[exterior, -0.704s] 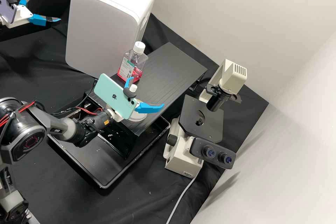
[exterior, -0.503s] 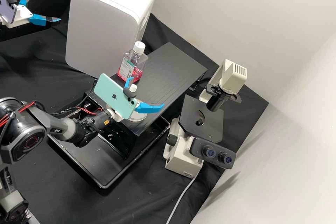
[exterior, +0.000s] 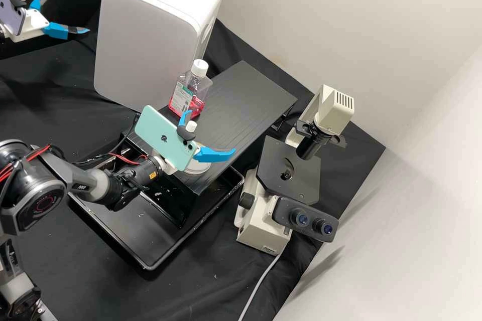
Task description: Remove the lid from the petri dish
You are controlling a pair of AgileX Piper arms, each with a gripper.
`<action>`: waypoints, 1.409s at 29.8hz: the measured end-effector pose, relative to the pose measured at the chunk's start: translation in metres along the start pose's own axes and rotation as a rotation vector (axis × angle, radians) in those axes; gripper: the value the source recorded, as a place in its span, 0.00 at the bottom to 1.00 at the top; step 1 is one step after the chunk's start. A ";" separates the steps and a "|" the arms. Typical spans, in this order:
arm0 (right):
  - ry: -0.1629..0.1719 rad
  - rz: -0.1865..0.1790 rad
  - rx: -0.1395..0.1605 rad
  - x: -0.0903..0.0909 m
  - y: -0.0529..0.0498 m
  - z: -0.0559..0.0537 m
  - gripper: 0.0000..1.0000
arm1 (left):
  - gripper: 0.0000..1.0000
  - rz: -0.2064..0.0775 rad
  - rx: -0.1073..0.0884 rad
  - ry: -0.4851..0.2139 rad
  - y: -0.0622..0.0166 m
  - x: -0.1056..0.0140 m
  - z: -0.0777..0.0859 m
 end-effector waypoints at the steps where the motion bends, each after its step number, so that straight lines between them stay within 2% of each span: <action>1: 0.000 0.000 0.000 0.000 0.000 0.000 1.00 | 1.00 -0.004 -0.001 -0.033 -0.0012 0.000 0.009; 4: 0.000 0.000 0.000 0.000 0.000 0.000 1.00 | 1.00 -0.014 -0.014 -0.112 -0.0036 -0.001 0.026; 7: 0.000 0.000 0.000 0.000 0.000 0.000 1.00 | 1.00 -0.002 -0.027 -0.193 -0.0064 -0.005 0.036; 10: 0.000 0.000 0.000 0.000 0.000 0.000 1.00 | 1.00 -0.002 -0.048 -0.262 -0.0158 -0.012 0.042; 11: 0.000 0.000 0.000 0.000 0.000 0.000 1.00 | 1.00 -0.003 -0.049 -0.274 -0.0176 -0.013 0.043; 14: 0.000 0.000 0.000 0.000 0.000 0.000 1.00 | 1.00 -0.011 -0.029 -0.344 -0.0257 -0.020 0.048; 19: 0.000 0.000 0.000 0.000 0.000 0.000 1.00 | 1.00 -0.055 0.010 -0.444 -0.0351 -0.031 0.056; 24: 0.000 0.000 0.000 0.000 0.000 0.000 1.00 | 1.00 -0.094 0.030 -0.509 -0.0420 -0.043 0.063; 29: 0.000 0.000 0.000 0.000 0.000 0.000 1.00 | 1.00 -0.113 0.031 -0.576 -0.0439 -0.054 0.070; 35: 0.000 0.000 0.000 0.000 0.000 0.000 1.00 | 1.00 -0.132 0.032 -0.639 -0.0486 -0.062 0.081; 42: 0.000 0.000 0.000 0.000 0.000 0.000 1.00 | 1.00 -0.193 0.025 -0.697 -0.0650 -0.065 0.095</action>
